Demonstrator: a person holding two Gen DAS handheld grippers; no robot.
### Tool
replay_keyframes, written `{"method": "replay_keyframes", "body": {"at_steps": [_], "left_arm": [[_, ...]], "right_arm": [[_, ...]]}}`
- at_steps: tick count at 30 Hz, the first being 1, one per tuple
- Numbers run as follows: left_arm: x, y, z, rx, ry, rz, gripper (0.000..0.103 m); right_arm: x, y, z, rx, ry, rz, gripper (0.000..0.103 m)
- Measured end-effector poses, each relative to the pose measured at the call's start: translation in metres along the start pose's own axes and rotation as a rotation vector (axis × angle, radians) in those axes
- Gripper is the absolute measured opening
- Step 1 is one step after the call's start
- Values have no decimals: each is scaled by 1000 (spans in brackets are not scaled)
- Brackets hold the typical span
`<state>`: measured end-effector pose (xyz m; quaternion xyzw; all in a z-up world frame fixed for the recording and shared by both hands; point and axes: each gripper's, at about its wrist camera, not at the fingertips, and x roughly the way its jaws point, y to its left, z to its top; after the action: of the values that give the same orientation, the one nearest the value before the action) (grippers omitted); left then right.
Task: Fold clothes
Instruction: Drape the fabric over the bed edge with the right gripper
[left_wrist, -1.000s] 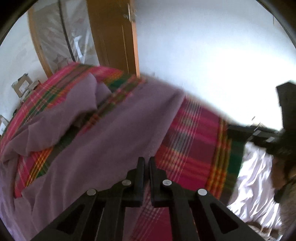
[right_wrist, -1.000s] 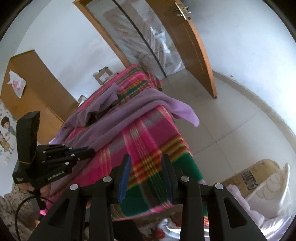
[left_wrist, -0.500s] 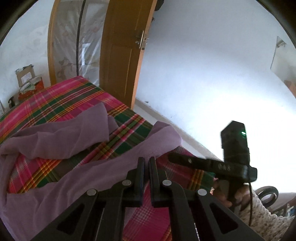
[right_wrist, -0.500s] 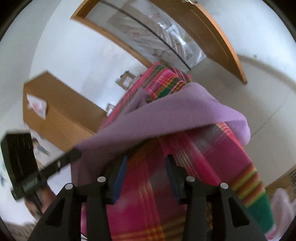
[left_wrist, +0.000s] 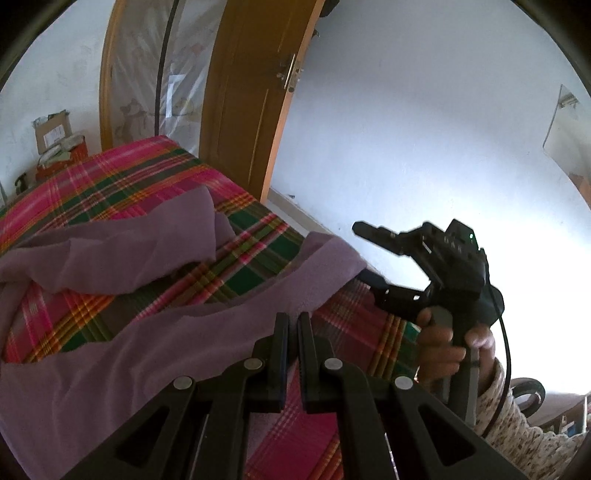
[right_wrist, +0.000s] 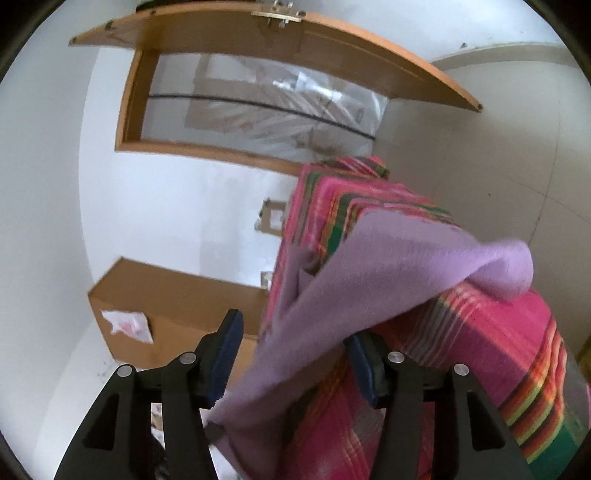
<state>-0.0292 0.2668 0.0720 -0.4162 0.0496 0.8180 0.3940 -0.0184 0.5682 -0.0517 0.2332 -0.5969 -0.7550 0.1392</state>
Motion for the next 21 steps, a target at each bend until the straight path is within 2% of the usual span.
{"method": "replay_keyframes", "body": {"at_steps": [4,6,8,11,16,21], "left_arm": [[11,-8,-7,37,33,-6,5],[17,-9,-11,34,54,-15,5],[23,-11,-16,34,73,-22,5],[31,-15,-23,40,103,-32,5],[41,-19,-30,45,136,-34,5],[52,-20,-37,42,172,-40,5]], "right_arm": [[-13,-2,8,-3,-49,-60,50],[-21,2,11,-29,-75,-101,39],[-27,6,14,-49,-94,-130,24],[-31,8,19,-90,-109,-187,11],[-39,12,20,-191,-125,-365,9],[-47,-5,22,-179,-130,-449,8]]}}
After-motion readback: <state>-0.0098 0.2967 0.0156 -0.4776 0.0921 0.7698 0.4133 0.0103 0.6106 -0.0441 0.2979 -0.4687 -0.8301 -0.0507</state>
